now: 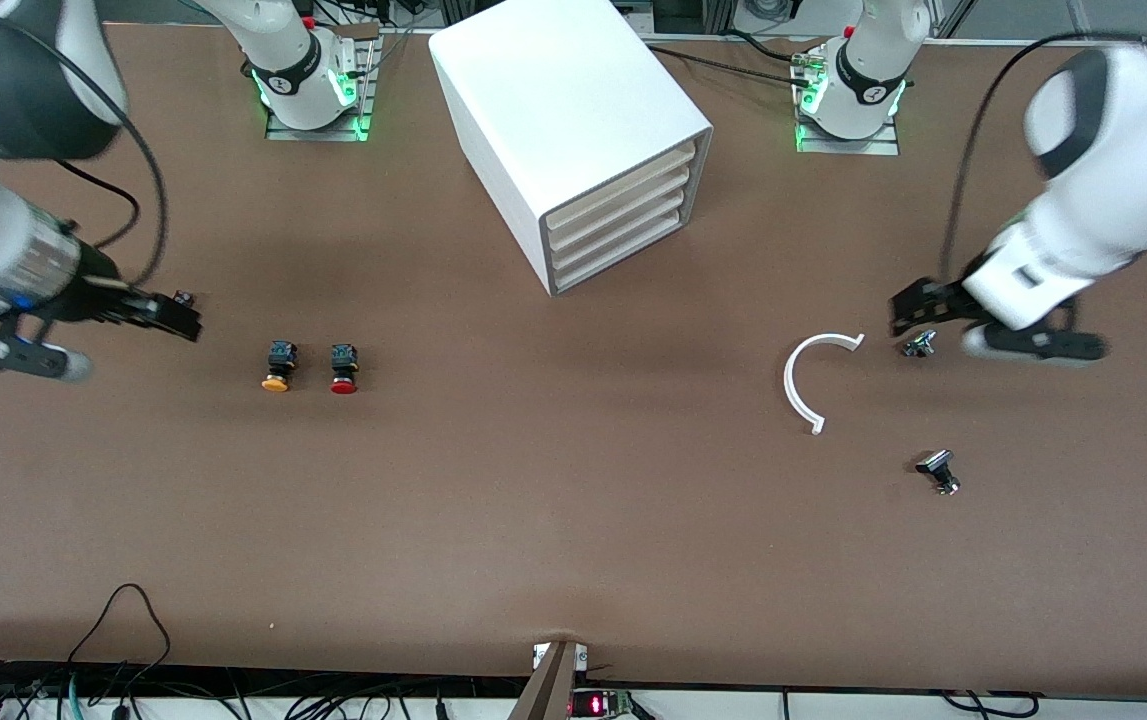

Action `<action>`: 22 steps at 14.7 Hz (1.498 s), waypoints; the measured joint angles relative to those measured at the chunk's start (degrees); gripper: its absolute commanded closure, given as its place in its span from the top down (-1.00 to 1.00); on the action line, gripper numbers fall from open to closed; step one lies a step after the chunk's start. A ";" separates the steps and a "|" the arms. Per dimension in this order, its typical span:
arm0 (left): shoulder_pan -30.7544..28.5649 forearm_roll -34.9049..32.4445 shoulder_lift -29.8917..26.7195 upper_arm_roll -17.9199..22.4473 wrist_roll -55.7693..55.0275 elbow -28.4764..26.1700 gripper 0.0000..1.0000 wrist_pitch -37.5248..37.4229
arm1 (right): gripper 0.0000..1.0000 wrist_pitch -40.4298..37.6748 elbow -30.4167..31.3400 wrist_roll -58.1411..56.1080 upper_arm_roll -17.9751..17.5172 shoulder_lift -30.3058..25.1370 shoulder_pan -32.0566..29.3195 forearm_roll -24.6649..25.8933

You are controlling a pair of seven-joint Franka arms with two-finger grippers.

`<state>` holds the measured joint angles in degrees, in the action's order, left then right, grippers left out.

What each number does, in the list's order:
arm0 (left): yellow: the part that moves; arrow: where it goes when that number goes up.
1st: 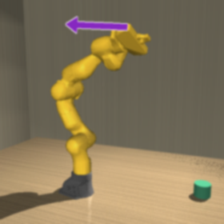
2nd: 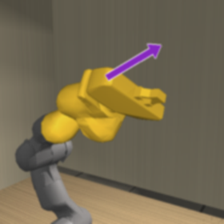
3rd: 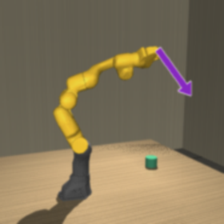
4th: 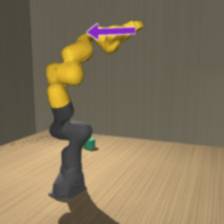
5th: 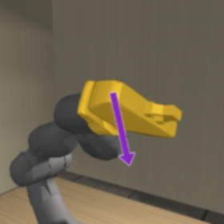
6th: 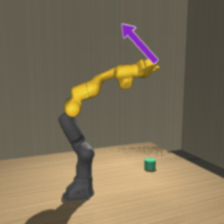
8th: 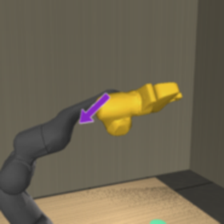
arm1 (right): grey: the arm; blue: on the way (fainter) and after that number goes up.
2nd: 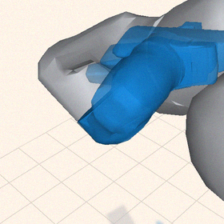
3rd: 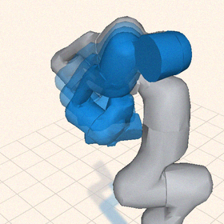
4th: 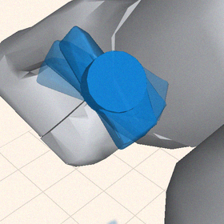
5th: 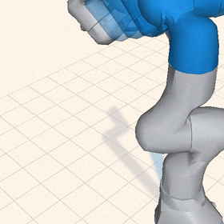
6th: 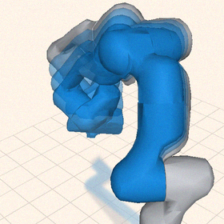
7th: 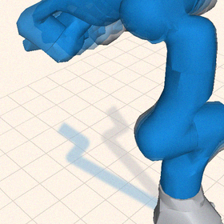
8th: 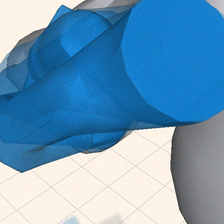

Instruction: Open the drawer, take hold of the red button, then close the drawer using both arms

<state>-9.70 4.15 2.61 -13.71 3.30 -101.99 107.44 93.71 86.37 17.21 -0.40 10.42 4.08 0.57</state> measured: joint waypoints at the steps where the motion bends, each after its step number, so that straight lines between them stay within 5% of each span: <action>1: -0.11 0.00 -0.65 1.29 2.70 3.28 1.00 -4.16 | 1.00 -1.40 0.01 -2.52 0.39 -1.18 -1.18 0.15; 6: 0.05 -3.22 -1.03 2.26 5.37 9.01 1.00 -10.04 | 1.00 -2.73 0.39 -20.06 7.29 -1.66 -3.69 0.37; 14: 6.22 -7.55 0.14 4.43 5.28 9.99 1.00 -12.01 | 1.00 -2.96 0.92 -18.69 5.68 -1.58 -2.15 0.38; 22: 6.22 -7.55 0.32 5.15 1.92 10.03 1.00 -12.69 | 1.00 2.96 12.03 -18.66 5.91 -9.67 -2.24 0.38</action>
